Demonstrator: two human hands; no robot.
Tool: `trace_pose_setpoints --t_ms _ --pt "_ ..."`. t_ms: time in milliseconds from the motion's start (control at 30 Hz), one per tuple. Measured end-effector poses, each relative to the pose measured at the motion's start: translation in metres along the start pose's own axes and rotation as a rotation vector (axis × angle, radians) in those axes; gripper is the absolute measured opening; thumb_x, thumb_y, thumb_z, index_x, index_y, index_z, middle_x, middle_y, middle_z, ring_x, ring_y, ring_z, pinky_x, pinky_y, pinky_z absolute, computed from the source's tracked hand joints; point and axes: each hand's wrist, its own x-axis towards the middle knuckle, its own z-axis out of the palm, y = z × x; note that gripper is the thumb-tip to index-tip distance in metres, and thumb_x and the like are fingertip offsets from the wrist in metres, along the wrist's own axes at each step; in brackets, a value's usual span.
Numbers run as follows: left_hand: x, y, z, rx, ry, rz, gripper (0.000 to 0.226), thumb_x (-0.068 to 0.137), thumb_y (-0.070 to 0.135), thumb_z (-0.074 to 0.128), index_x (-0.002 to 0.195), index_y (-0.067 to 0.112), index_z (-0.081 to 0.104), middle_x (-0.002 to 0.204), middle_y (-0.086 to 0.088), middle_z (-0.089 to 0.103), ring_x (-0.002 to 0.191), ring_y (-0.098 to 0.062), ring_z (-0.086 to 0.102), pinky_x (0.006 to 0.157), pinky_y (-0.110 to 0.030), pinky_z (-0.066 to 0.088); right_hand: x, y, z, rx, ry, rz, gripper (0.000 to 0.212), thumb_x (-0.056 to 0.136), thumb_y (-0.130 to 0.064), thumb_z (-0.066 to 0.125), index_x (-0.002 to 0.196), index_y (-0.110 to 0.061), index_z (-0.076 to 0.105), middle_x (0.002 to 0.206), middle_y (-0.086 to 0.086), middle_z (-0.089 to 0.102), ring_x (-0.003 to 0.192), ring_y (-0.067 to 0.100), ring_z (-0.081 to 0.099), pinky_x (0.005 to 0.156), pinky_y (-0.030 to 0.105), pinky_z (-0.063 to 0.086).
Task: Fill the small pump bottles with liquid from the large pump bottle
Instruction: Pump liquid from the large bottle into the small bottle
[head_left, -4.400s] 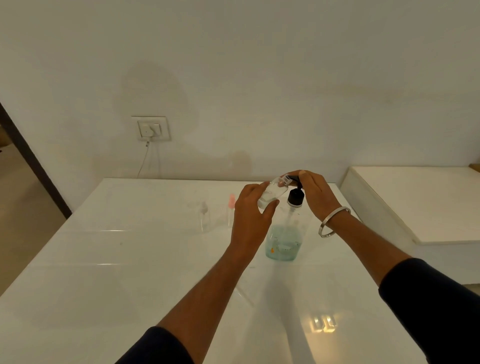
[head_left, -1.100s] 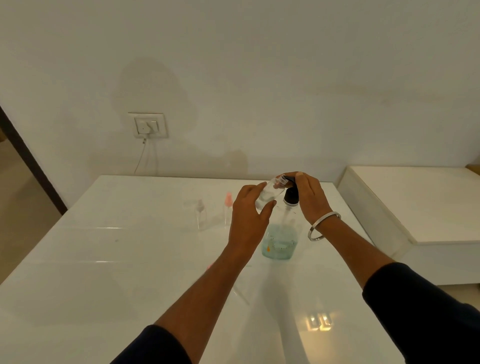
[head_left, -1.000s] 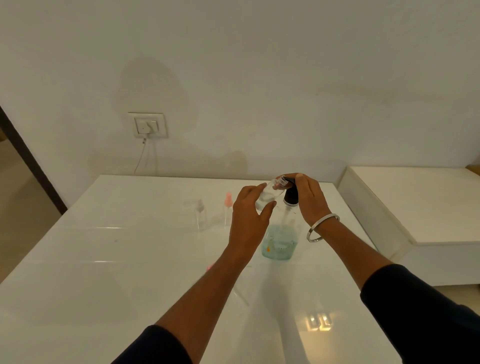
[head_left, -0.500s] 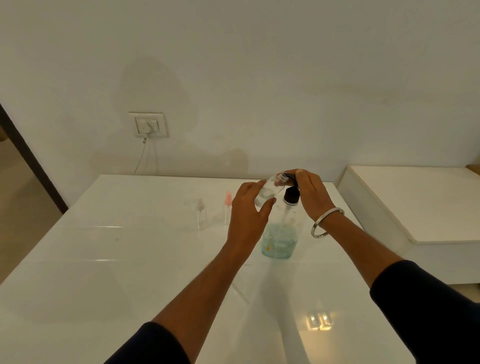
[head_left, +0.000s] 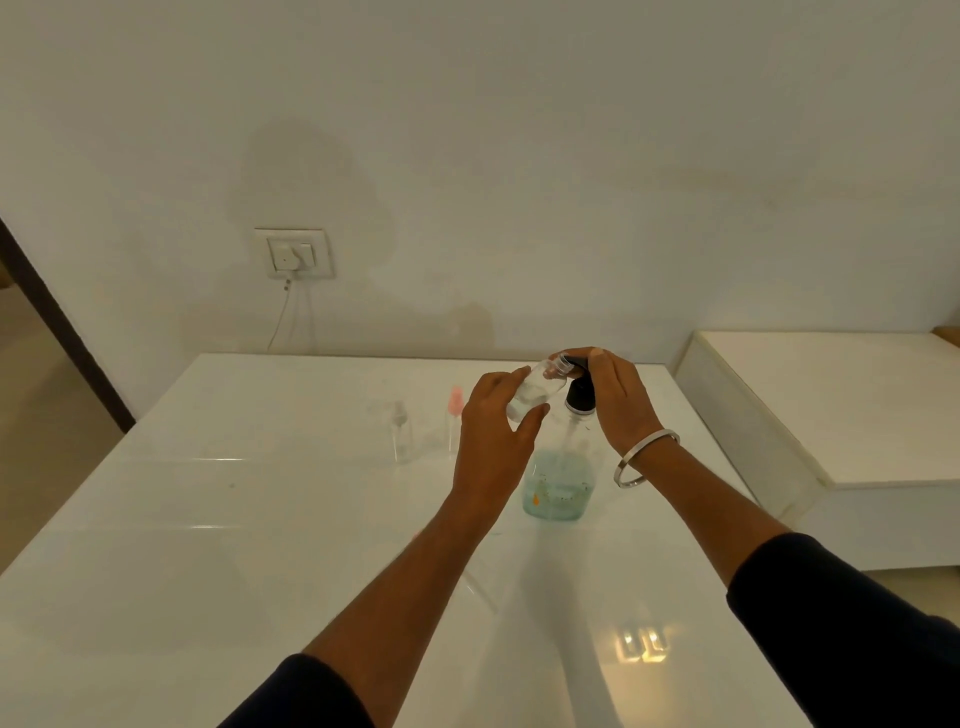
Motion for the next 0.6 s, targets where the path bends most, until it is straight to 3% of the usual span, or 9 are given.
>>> trace_pose_setpoints --t_ms 133,233,333,500,600 --pt "0.003 0.003 -0.002 -0.016 -0.007 0.002 0.044 0.085 0.025 0.068 0.125 0.015 0.055 0.121 -0.001 0.058 0.104 -0.003 0.050 0.085 0.003 0.035 0.000 -0.012 -0.003 -0.002 0.008 -0.011 0.034 0.100 -0.012 0.027 0.101 -0.011 0.061 0.102 0.006 0.064 0.098 0.020 0.060 0.084 0.011 0.046" --pt "0.005 0.003 -0.003 -0.007 -0.008 0.011 0.044 0.085 0.026 0.068 0.125 0.015 0.056 0.121 -0.002 0.058 0.104 -0.004 0.051 0.085 0.000 0.037 0.005 -0.010 -0.003 0.010 -0.029 -0.008 0.033 0.098 -0.020 0.031 0.098 -0.013 0.062 0.103 0.008 0.065 0.102 0.026 0.061 0.091 0.023 0.048" --pt "0.006 0.000 -0.002 0.001 -0.006 0.011 0.044 0.085 0.026 0.068 0.125 0.015 0.056 0.121 -0.002 0.059 0.103 -0.003 0.050 0.084 0.000 0.037 0.008 -0.008 -0.003 0.003 -0.059 0.001 0.046 0.090 -0.031 0.029 0.102 -0.005 0.065 0.101 0.015 0.069 0.100 0.026 0.064 0.094 0.032 0.049" --pt "0.004 -0.002 0.001 -0.004 -0.002 0.003 0.042 0.084 0.024 0.068 0.124 0.013 0.057 0.119 -0.003 0.059 0.100 -0.001 0.049 0.084 0.003 0.035 0.007 0.003 -0.002 0.016 -0.014 0.021 0.039 0.098 -0.021 0.031 0.107 0.000 0.062 0.103 0.015 0.066 0.098 0.024 0.061 0.084 0.014 0.048" --pt "0.003 -0.001 0.002 -0.006 0.005 -0.003 0.042 0.084 0.023 0.068 0.123 0.012 0.057 0.120 -0.003 0.059 0.100 0.001 0.048 0.084 0.005 0.033 0.007 0.004 0.000 0.027 -0.004 0.022 0.044 0.093 -0.028 0.032 0.110 0.001 0.062 0.106 0.016 0.066 0.100 0.024 0.061 0.084 0.013 0.048"
